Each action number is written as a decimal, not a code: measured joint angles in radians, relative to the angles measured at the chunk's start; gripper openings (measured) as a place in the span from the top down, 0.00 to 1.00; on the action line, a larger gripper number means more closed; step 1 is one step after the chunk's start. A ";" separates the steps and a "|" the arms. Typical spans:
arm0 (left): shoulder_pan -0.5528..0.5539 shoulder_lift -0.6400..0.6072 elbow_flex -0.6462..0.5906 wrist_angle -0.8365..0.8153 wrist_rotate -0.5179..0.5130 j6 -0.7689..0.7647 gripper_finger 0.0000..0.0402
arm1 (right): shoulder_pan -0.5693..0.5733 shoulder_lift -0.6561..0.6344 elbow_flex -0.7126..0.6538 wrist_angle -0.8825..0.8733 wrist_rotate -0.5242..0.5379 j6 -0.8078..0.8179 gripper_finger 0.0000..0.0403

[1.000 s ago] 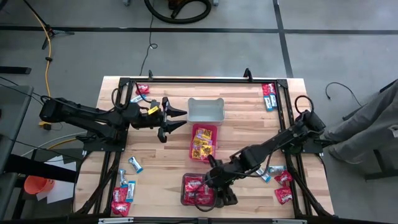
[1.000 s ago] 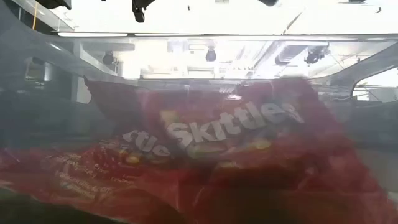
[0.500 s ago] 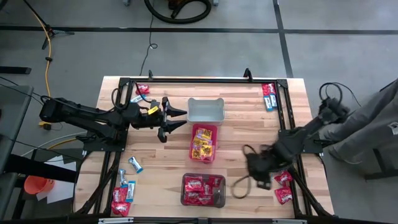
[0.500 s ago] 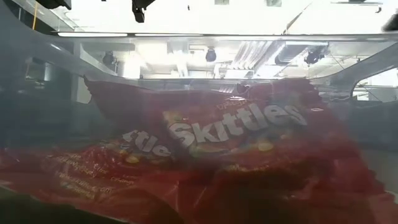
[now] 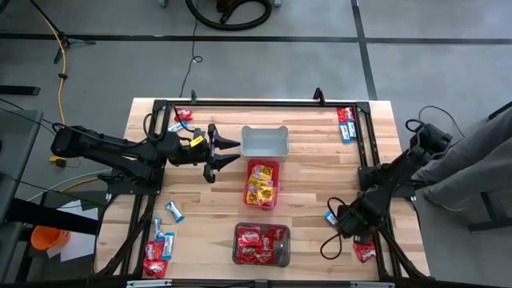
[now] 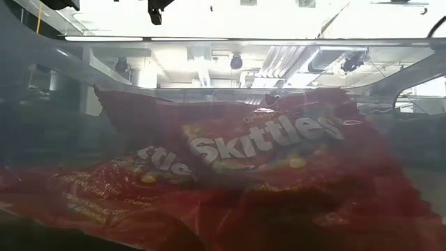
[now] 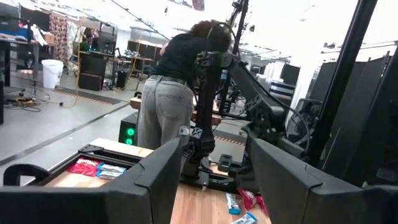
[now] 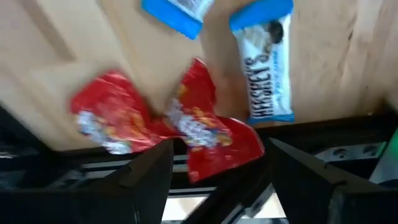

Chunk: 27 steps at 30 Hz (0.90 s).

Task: Sort candy
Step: Put the red candy into the black bin

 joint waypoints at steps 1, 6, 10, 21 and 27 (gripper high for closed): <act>0.000 0.000 0.000 0.000 -0.002 0.000 0.54 | 0.005 0.005 -0.011 0.011 0.000 -0.020 0.39; 0.000 0.000 0.000 0.000 -0.016 0.000 0.54 | 0.029 0.014 -0.061 0.111 -0.008 -0.043 0.39; 0.000 0.000 0.000 -0.002 -0.017 0.004 0.54 | 0.044 0.014 -0.086 0.126 -0.001 -0.040 0.39; 0.000 0.000 0.000 -0.003 -0.043 0.033 0.54 | 0.057 0.014 -0.095 0.128 -0.001 -0.073 0.77; 0.000 0.000 0.000 -0.003 -0.067 0.034 0.54 | 0.032 0.011 -0.018 0.113 0.027 -0.074 0.94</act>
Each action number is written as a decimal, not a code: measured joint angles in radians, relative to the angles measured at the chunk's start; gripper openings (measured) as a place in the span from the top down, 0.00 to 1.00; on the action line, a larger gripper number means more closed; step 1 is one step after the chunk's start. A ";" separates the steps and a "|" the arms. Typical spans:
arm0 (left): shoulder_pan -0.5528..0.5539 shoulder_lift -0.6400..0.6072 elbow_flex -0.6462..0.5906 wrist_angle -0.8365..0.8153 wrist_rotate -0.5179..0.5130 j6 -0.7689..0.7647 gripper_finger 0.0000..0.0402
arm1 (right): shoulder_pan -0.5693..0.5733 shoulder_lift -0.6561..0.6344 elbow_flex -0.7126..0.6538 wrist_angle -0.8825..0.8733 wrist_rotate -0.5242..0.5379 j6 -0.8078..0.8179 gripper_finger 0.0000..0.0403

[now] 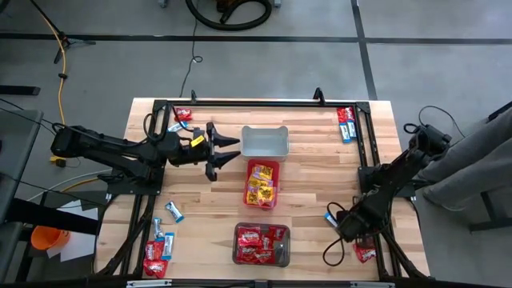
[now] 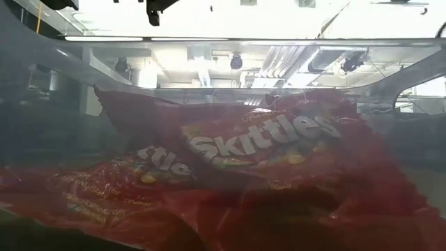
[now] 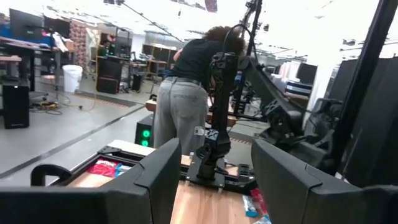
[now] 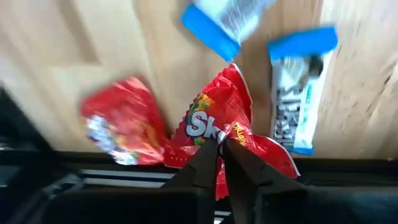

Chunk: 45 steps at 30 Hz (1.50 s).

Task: Sort candy
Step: Put the red candy into the black bin

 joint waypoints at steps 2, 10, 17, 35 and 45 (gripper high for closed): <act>0.000 0.000 0.000 0.000 -0.007 0.000 0.54 | -0.010 -0.015 0.049 -0.028 0.015 0.000 0.97; 0.000 0.000 0.000 0.001 -0.011 0.000 0.54 | -0.044 -0.130 0.317 -0.107 0.288 -0.009 0.99; 0.000 0.000 0.000 0.003 -0.010 0.000 0.54 | -0.130 -0.194 0.378 0.222 0.657 -0.198 1.00; 0.000 0.000 0.000 0.010 0.028 -0.028 0.54 | -0.476 -0.180 0.244 0.943 0.647 -0.693 1.00; 0.000 0.000 0.000 0.007 0.028 -0.027 0.54 | -0.481 -0.180 0.244 0.975 0.618 -0.723 1.00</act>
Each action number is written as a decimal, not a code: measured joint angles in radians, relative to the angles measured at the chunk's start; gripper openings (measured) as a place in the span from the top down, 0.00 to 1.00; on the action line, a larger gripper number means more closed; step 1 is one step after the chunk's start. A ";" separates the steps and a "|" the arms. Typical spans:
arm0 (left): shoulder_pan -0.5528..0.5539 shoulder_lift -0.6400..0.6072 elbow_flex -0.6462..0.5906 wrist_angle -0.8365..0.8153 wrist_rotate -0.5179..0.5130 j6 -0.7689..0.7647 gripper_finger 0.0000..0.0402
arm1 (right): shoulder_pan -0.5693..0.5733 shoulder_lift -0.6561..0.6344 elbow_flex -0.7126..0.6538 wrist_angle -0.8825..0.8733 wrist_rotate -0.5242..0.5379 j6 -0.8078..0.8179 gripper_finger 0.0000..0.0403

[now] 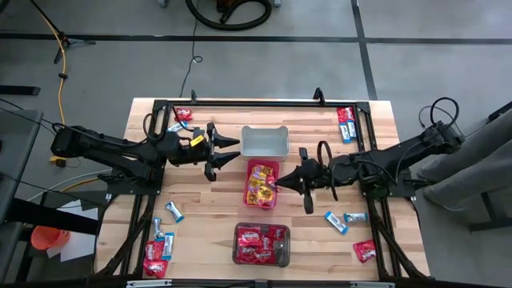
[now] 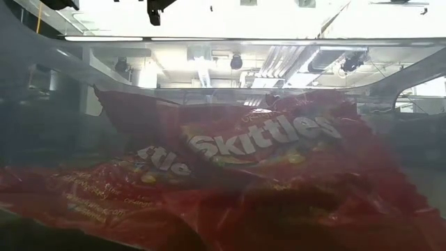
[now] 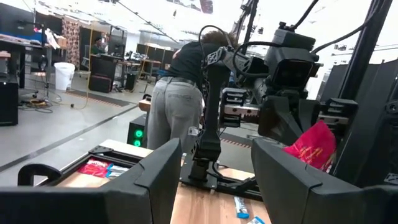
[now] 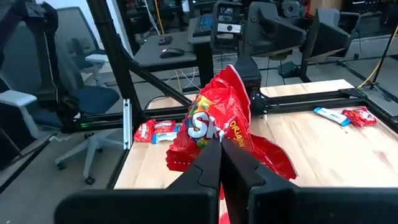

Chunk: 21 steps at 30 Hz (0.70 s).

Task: Sort candy
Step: Put the red candy into the black bin

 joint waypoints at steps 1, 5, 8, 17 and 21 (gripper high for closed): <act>0.000 0.000 0.000 -0.003 0.000 0.000 0.54 | 0.000 0.000 0.000 0.005 -0.011 0.013 1.00; 0.000 0.000 0.000 -0.015 0.000 0.000 0.54 | 0.000 0.034 0.001 0.012 -0.148 0.087 1.00; 0.000 0.000 0.000 -0.026 0.000 0.000 0.54 | 0.020 0.108 0.006 0.008 -0.309 0.143 1.00; 0.000 0.000 0.000 -0.028 0.000 -0.008 0.54 | 0.085 0.381 0.102 -0.039 -0.406 0.151 1.00; 0.000 0.000 0.000 -0.028 0.000 -0.008 0.54 | 0.086 0.450 0.138 -0.120 -0.406 0.193 0.99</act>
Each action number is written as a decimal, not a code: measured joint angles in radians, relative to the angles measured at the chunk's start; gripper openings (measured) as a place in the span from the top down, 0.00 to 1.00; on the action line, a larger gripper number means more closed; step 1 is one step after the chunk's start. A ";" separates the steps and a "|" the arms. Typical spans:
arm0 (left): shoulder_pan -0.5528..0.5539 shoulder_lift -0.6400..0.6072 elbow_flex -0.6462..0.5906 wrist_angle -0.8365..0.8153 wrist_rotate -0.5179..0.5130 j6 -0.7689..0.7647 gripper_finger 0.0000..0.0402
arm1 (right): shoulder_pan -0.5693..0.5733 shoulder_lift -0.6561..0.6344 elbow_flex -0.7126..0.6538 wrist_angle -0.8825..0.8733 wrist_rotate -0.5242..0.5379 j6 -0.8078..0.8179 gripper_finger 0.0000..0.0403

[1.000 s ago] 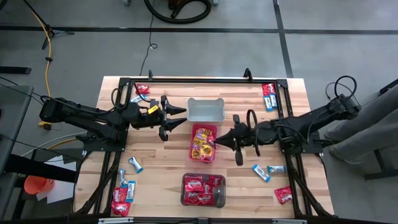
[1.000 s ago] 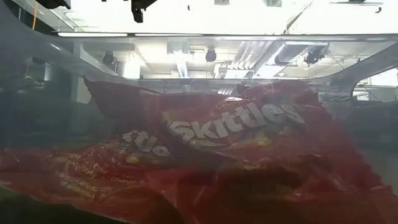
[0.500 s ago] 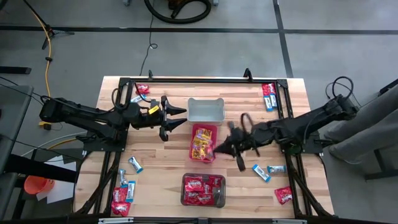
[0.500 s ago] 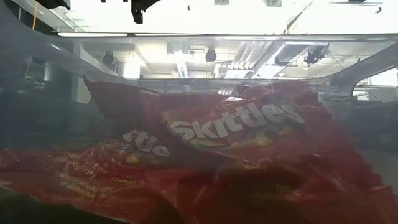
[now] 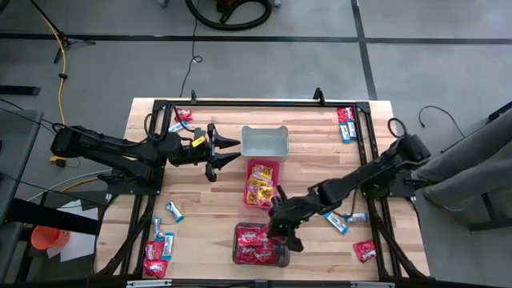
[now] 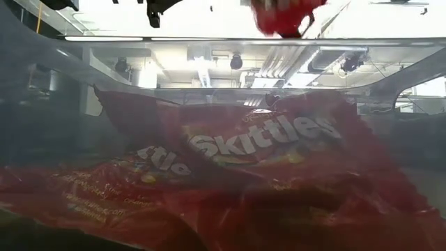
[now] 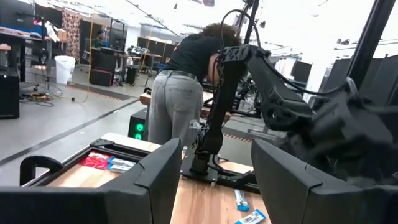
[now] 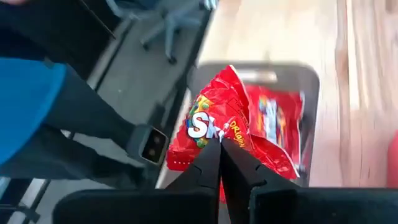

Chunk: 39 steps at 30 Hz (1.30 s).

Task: Sort candy
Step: Put the red candy into the black bin

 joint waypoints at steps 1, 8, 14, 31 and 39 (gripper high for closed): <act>0.000 0.000 0.000 0.000 0.000 0.000 0.54 | 0.000 0.014 0.009 -0.027 0.000 0.015 0.97; 0.000 0.000 0.000 -0.009 0.000 0.000 0.54 | 0.006 0.047 0.067 -0.155 -0.022 0.027 0.70; 0.000 0.000 0.000 -0.022 0.000 0.015 0.54 | -0.018 0.047 0.198 -0.381 -0.026 -0.091 0.50; 0.003 0.000 0.000 -0.048 0.000 0.061 0.54 | -0.309 -0.452 0.076 -0.670 0.409 -0.053 0.47; 0.052 0.000 0.000 -0.062 0.000 0.087 0.54 | -0.344 -0.764 -0.477 0.187 0.388 0.001 0.49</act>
